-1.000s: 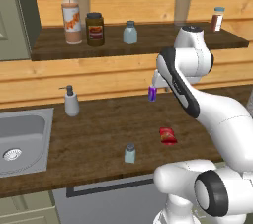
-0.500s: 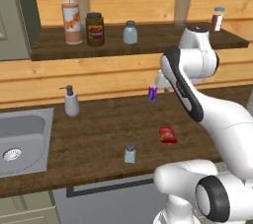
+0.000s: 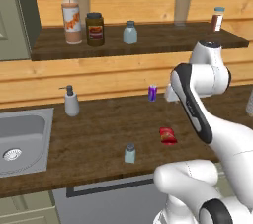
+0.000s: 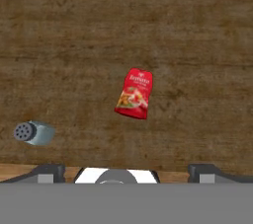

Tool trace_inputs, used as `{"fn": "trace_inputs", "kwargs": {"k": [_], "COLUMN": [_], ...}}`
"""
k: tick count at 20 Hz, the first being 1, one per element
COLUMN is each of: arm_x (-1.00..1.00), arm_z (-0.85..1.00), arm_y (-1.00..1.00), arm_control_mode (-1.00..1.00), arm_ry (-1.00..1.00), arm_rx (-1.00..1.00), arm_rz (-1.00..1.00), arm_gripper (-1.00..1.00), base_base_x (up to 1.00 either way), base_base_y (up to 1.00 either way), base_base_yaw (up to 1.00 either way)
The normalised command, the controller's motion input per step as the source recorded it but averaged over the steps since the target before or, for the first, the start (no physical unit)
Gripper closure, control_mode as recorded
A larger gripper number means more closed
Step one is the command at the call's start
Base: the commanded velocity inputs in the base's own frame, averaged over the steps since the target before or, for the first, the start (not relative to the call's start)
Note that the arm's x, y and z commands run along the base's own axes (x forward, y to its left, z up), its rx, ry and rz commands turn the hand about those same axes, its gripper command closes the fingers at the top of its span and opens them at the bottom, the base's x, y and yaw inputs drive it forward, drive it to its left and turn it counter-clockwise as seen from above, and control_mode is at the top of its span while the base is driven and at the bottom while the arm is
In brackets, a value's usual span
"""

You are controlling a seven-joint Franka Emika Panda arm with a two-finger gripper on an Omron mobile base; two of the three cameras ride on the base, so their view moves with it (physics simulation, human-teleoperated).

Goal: Put the shaker and condiment bottle from the counter next to their counterparts in the cabinet.

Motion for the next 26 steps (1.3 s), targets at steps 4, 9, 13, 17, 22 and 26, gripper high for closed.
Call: {"fn": "trace_inputs", "kwargs": {"k": [4, 9, 13, 17, 22, 26], "arm_x": [-0.39, -0.09, 0.11, 0.21, 0.00, 0.19], "arm_z": [-0.56, -0.43, -0.24, -0.32, -0.39, -0.32], "arm_y": [-0.02, 0.00, 0.00, 0.00, 0.00, 0.00], "arm_control_mode": [-1.00, -1.00, -1.00, -1.00, -1.00, -1.00], "arm_ry": [-0.01, 0.00, 0.00, 0.00, 0.00, 0.02], "arm_rx": [0.00, 0.00, 0.00, 0.00, 0.00, 0.00], "arm_rz": [-0.01, -0.04, -0.01, 0.00, 0.00, -0.05], "arm_gripper": [-1.00, -1.00, -1.00, -1.00, -1.00, -1.00], "base_base_x": [0.00, 0.00, 0.00, 0.00, 0.00, 0.00], "base_base_y": [0.00, 0.00, 0.00, 0.00, 0.00, 0.00], "base_base_yaw": [0.00, 0.00, 0.00, 0.00, 0.00, 0.00]}}
